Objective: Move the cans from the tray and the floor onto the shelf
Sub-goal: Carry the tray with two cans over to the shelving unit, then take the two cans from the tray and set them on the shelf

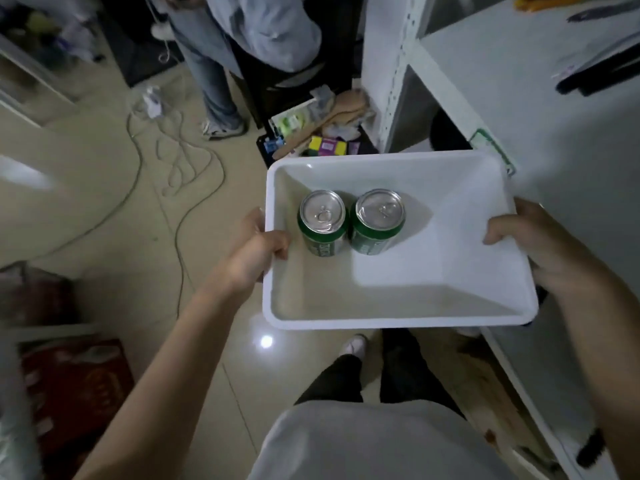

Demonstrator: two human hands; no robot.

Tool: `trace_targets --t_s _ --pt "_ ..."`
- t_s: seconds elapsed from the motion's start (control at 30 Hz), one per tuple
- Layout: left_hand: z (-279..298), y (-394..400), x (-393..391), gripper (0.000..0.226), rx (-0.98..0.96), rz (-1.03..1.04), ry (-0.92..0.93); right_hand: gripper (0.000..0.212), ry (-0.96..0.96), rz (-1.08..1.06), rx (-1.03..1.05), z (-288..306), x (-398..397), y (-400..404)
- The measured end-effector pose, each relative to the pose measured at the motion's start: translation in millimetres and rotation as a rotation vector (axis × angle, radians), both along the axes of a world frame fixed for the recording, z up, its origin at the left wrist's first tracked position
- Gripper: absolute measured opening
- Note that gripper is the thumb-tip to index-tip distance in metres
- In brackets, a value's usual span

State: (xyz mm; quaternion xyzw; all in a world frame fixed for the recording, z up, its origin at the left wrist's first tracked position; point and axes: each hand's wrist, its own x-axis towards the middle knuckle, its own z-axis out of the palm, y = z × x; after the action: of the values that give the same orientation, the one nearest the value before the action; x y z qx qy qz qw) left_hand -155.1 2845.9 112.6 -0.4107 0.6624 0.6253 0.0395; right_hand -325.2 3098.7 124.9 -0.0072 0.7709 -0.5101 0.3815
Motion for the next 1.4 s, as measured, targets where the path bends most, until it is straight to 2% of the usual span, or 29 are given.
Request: trace_targets --t_s 0.17,0.27,0.37,0.5,0.6,0.77,0.87,0.97,1.07,1.1,1.17,1.2,1.23,1.3,1.4 --pt "-66 -4 -27 0.046 -0.018 0.133 -0.117 0.028 -0.005 0.155 0.08 -69 -68 -39" --pt "-123 -2 -49 0.041 0.038 0.197 -0.181 0.047 -0.009 0.206 0.144 -133 -101 -59" --pt "-190 0 -71 0.034 0.074 0.223 -0.269 0.047 -0.077 0.265 0.212 -203 -131 -72" --pt "-265 8 -97 0.029 0.109 0.302 -0.348 0.049 -0.136 0.257 0.281 -281 -159 -85" --pt "-304 11 -114 0.034 0.129 0.366 -0.323 0.055 -0.139 0.226 0.314 -325 -172 -89" --pt "-347 9 -128 0.037 0.074 0.453 -0.235 0.05 -0.053 0.218 0.329 -362 -190 -100" --pt "-356 4 -134 0.028 0.013 0.508 -0.17 0.05 0.005 0.223 0.328 -369 -200 -111" --pt "-359 -4 -139 0.029 -0.024 0.538 -0.148 0.042 0.015 0.223 0.325 -372 -205 -120" --pt "-353 -7 -139 0.03 -0.031 0.444 -0.232 0.039 0.048 0.281 0.403 -372 -208 -121" --pt "-349 -7 -139 0.037 -0.104 0.391 -0.288 0.048 0.144 0.305 0.453 -367 -207 -120" --pt "-338 -7 -139 0.064 -0.439 0.3 -0.356 0.061 0.495 0.314 0.423 -350 -199 -118" --pt "-331 -5 -140 0.068 -0.601 0.261 -0.293 0.057 0.677 0.305 0.314 -340 -191 -119" --pt "-325 -3 -144 0.065 -0.686 0.197 -0.199 0.049 0.782 0.297 0.189 -331 -181 -122" --pt "-316 6 -154 0.057 -0.676 0.006 -0.085 0.039 0.76 0.36 0.016 -324 -158 -131" --pt "-324 16 -172 0.066 -0.623 -0.248 -0.24 0.05 0.57 0.551 0.058 -344 -130 -147"
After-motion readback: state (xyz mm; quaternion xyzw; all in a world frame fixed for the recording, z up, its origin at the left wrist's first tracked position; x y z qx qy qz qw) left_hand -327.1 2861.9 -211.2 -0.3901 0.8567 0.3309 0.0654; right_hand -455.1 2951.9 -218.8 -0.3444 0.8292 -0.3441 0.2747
